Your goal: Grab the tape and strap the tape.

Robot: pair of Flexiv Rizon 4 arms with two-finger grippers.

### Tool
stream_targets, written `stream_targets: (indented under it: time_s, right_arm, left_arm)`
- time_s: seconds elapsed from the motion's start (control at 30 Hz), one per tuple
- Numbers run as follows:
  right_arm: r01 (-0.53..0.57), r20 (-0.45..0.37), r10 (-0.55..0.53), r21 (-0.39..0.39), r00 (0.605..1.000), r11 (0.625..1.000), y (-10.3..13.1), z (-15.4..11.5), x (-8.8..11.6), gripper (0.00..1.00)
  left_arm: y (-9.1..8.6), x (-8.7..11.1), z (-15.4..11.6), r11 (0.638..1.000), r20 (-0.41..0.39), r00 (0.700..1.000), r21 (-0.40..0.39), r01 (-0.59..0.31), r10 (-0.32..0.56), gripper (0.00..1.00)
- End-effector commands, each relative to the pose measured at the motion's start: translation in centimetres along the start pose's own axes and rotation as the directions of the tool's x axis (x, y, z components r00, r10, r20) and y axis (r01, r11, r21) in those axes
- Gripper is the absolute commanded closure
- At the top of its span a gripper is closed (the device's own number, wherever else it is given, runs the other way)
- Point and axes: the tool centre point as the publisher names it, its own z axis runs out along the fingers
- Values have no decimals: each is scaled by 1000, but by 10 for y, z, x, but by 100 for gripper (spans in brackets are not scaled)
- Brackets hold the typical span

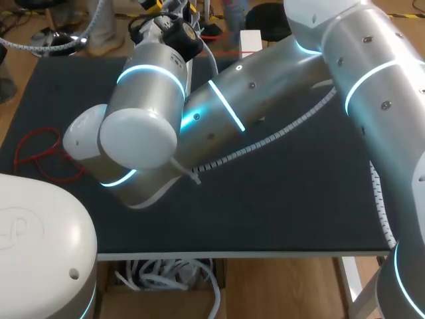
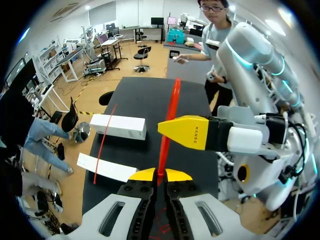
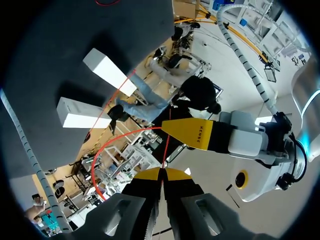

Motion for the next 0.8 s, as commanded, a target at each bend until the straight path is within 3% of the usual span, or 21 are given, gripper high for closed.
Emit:
stream_targets:
  time_s: [0.03,0.8]
  right_arm:
    - [6,-3,-6,4,1000,1000,-1,2,-1,100]
    - [5,-2,-5,-29,1000,1000,17,4,-4,100]
  left_arm:
    - [-1,0,-1,1000,-2,1000,-4,0,0,100]
    - [-1,0,-1,1000,-2,1000,-4,0,0,100]
